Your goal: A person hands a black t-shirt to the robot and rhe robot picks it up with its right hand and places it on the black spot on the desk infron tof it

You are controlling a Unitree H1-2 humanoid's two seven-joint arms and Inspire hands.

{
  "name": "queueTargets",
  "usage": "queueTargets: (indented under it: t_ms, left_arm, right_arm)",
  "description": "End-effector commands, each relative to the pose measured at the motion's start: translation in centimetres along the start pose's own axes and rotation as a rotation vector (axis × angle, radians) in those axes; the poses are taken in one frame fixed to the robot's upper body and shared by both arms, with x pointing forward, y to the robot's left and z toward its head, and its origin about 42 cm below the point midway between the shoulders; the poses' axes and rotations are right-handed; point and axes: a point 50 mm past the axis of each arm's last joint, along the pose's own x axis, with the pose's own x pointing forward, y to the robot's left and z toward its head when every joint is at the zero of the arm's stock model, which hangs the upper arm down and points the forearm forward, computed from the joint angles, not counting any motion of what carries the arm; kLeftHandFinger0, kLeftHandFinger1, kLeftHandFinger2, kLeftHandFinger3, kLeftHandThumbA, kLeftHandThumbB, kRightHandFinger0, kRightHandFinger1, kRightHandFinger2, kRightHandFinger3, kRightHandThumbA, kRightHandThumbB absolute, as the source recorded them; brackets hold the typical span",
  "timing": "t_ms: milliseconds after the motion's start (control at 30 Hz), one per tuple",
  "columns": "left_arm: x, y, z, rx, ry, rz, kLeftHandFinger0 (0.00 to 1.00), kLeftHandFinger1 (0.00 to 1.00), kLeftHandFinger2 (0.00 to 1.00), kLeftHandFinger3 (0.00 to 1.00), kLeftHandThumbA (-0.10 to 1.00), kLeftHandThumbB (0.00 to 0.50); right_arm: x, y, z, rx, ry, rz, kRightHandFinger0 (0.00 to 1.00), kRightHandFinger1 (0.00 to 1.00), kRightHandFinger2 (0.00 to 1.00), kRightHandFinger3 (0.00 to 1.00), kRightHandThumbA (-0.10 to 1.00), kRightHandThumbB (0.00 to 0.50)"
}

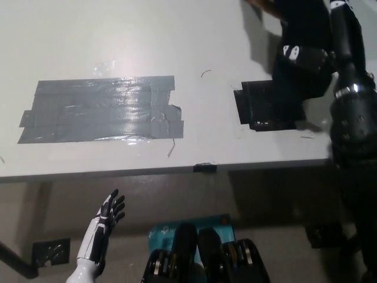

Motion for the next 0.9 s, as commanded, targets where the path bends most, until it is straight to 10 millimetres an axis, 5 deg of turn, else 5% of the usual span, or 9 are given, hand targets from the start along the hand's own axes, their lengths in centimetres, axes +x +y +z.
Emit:
queueTargets:
  t_ms: [0,167,233,267,333,400,500,800,867]
  left_arm:
    - [0.5,0.1,1.6,0.031,-0.060,-0.027,1.00,1.00,1.00,1.00,1.00,0.493]
    - [0.8,0.0,1.8,0.023,-0.067,-0.026,1.00,1.00,1.00,1.00,1.00,0.490]
    - [0.9,0.0,1.8,0.024,-0.077,-0.024,1.00,1.00,1.00,1.00,1.00,0.490]
    - [0.9,0.1,1.9,0.024,-0.078,-0.027,1.00,1.00,1.00,1.00,1.00,0.492]
    - [0.8,0.1,2.0,0.021,-0.082,-0.030,1.00,1.00,1.00,1.00,1.00,0.480]
    - [1.1,0.2,2.2,0.032,-0.083,-0.030,1.00,1.00,1.00,1.00,1.00,0.492]
    - [1.2,0.3,2.3,0.050,-0.091,-0.037,1.00,1.00,1.00,1.00,1.00,0.500]
    - [1.4,0.2,2.4,0.044,-0.089,-0.038,1.00,1.00,1.00,1.00,1.00,0.485]
    - [1.5,0.3,2.3,0.048,-0.088,-0.039,1.00,1.00,1.00,1.00,1.00,0.485]
  right_arm:
    - [3.3,-0.9,2.1,-0.060,-0.029,-0.073,1.00,1.00,1.00,1.00,1.00,0.365]
    - [5.5,0.9,1.4,-0.088,0.036,0.010,1.00,1.00,1.00,1.00,1.00,0.376]
    - [6.3,1.8,0.5,-0.102,0.060,0.022,1.00,1.00,1.00,1.00,0.75,0.364]
    - [6.6,2.5,-0.2,-0.099,0.100,-0.007,0.80,0.72,0.83,0.83,0.19,0.310]
    - [6.4,2.9,-1.3,-0.119,0.103,-0.063,0.10,0.28,0.48,0.47,-0.09,0.266]
    - [6.2,3.1,-2.3,-0.086,0.112,-0.082,0.00,0.25,0.66,0.54,-0.10,0.239]
    - [5.7,2.8,-3.2,-0.046,0.105,-0.062,0.11,0.51,0.92,0.83,-0.10,0.184]
    - [5.9,0.0,-1.3,-0.068,-0.025,-0.136,0.13,0.61,1.00,0.97,-0.10,0.141]
    - [5.8,-1.2,0.2,-0.051,-0.077,-0.173,0.00,0.50,0.90,0.96,-0.10,0.132]
